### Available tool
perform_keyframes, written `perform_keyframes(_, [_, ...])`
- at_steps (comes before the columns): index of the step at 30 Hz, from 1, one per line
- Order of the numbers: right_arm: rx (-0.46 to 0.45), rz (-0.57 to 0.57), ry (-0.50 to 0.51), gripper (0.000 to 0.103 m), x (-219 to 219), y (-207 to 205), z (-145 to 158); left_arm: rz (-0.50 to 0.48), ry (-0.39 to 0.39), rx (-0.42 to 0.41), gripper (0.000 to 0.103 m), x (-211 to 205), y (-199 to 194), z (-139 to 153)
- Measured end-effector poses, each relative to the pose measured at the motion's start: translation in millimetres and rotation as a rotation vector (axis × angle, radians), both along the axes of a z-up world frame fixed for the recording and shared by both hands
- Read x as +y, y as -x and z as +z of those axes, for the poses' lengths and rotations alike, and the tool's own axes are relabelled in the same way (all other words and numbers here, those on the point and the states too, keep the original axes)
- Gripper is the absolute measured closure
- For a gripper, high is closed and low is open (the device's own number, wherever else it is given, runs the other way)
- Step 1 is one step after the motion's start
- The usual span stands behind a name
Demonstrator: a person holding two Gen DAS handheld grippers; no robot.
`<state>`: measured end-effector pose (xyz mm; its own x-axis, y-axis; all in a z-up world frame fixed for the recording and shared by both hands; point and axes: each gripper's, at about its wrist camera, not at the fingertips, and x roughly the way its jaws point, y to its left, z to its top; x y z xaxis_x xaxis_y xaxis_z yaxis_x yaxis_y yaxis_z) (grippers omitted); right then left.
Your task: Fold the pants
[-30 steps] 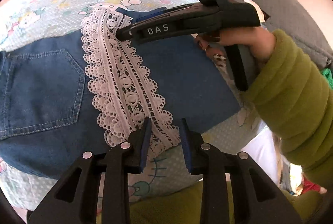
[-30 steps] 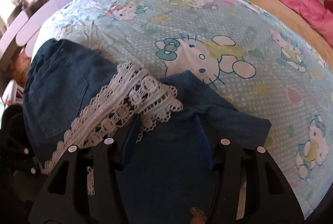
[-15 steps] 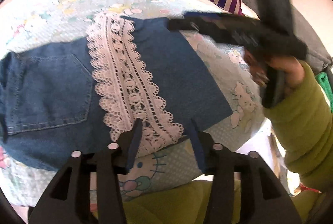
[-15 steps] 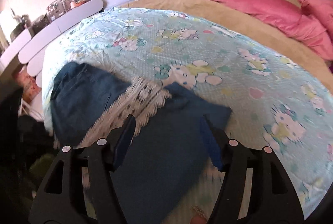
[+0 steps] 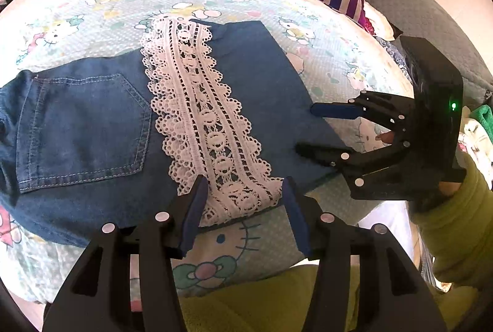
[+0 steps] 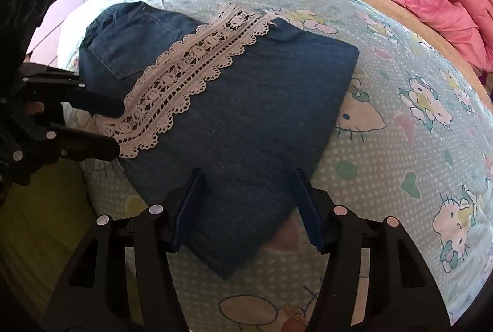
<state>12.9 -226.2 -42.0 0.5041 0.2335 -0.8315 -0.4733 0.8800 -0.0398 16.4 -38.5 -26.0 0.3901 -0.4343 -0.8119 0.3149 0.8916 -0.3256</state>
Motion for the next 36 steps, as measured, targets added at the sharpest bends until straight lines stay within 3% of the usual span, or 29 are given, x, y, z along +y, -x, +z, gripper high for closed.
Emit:
perform_keyframes(2, [-0.003,-0.006,-0.035,0.051,-5,3,6,0.005,0.001,-0.006,0.046,2,1,2])
perform_keyframes(7, [-0.032,-0.047,-0.104,0.045,-15,9,24,0.031,0.001,-0.031,0.045,9,5,13])
perform_keyframes(9, [-0.049,-0.055,-0.112,0.042,-17,11,31,0.044,-0.005,-0.050,0.028,12,7,19])
perform_keyframes(13, [-0.086,-0.067,-0.135,0.034,-17,14,45,0.072,-0.028,-0.088,0.023,18,10,31])
perform_keyframes(15, [-0.102,-0.075,-0.150,0.026,-16,13,51,0.093,-0.038,-0.101,0.013,22,10,35])
perform_keyframes(17, [-0.115,-0.068,-0.159,0.025,-13,12,57,0.120,-0.045,-0.117,0.008,30,12,40])
perform_keyframes(23, [-0.155,-0.040,-0.176,0.016,6,5,75,0.210,-0.077,-0.137,0.005,60,18,50])
perform_keyframes(36, [-0.166,0.096,-0.172,0.012,74,-22,90,0.415,-0.068,-0.113,0.004,141,30,52])
